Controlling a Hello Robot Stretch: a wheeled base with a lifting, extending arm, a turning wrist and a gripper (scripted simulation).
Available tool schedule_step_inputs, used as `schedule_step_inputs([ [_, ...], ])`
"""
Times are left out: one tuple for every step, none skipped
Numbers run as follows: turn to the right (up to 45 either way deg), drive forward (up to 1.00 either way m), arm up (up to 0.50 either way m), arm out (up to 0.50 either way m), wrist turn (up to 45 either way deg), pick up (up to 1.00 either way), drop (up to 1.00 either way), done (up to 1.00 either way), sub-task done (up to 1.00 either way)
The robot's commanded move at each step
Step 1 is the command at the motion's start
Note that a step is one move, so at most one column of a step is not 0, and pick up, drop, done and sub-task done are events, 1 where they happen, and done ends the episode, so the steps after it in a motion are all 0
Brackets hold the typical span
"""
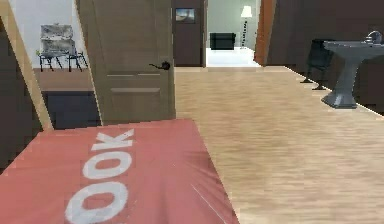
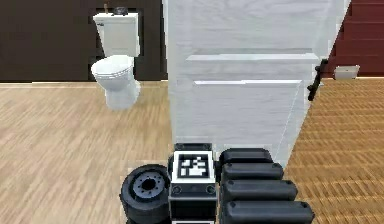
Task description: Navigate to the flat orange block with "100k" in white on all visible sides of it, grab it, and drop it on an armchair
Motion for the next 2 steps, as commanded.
schedule_step_inputs([
  [0.0,0.2,0.0,0.0,0.0,0.0,0.0,0.0,0.0],
  [-3.0,0.0,0.0,0.0,0.0,0.0,0.0,0.0,0.0],
])
